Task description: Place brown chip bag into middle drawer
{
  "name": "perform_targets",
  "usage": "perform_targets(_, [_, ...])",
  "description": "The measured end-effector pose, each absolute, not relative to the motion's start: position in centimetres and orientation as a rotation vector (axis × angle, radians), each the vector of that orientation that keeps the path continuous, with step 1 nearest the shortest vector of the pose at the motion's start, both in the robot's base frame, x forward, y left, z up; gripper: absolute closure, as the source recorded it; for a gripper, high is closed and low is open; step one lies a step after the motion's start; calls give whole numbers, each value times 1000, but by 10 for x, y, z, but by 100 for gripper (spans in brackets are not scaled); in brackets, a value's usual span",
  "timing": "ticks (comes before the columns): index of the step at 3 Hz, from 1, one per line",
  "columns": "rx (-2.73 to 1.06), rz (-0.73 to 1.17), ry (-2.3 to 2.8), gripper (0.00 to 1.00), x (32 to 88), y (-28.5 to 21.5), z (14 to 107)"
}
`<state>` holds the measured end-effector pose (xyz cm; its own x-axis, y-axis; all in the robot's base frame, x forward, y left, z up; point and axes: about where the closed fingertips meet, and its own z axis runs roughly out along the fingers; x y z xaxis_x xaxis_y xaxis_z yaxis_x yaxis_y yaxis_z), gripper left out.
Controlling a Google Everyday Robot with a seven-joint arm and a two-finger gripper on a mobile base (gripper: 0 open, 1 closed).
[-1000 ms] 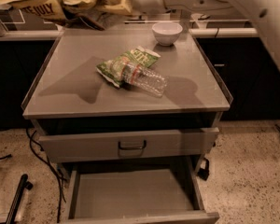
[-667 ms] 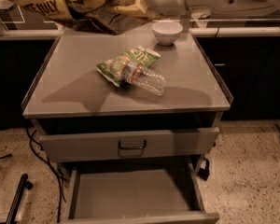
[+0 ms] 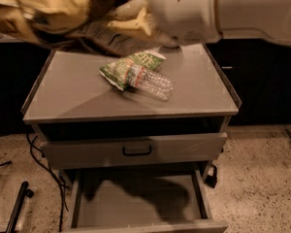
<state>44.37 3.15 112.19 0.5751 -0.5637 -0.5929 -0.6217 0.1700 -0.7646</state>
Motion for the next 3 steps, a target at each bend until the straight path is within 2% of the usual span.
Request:
perform_targets(1, [-1417,111,1182,100,403,39,1111])
perform_targets(3, [-1369,171,1250,100,398,43,1098])
